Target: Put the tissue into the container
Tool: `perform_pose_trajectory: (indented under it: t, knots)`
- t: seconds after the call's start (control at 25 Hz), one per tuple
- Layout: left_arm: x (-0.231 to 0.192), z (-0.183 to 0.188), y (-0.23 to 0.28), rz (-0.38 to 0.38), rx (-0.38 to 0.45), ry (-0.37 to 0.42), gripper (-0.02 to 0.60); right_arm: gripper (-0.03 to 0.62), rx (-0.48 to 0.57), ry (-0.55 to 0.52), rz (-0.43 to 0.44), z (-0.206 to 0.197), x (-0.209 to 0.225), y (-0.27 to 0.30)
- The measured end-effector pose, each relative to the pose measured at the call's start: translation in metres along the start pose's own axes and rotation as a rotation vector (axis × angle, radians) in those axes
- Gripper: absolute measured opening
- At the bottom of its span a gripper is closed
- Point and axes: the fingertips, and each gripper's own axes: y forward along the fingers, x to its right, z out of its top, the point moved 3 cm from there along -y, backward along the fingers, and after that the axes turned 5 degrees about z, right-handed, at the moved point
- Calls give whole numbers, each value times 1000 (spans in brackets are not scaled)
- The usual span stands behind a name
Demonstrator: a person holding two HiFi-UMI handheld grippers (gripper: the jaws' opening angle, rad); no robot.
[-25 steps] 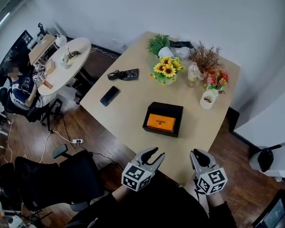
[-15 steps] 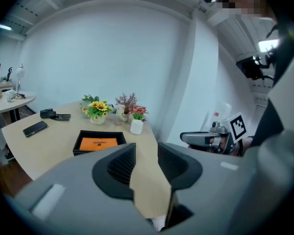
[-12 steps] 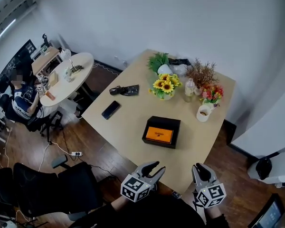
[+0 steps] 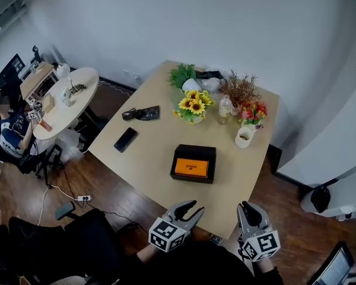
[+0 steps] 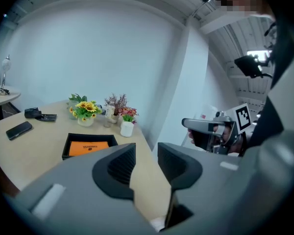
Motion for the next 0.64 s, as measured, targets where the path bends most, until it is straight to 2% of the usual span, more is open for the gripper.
perform_pose_trajectory:
  t: [0.64]
  knots:
    - [-13,2,-5,-8,-11,-5,123,41,-20,24,-1,-9,-8,17]
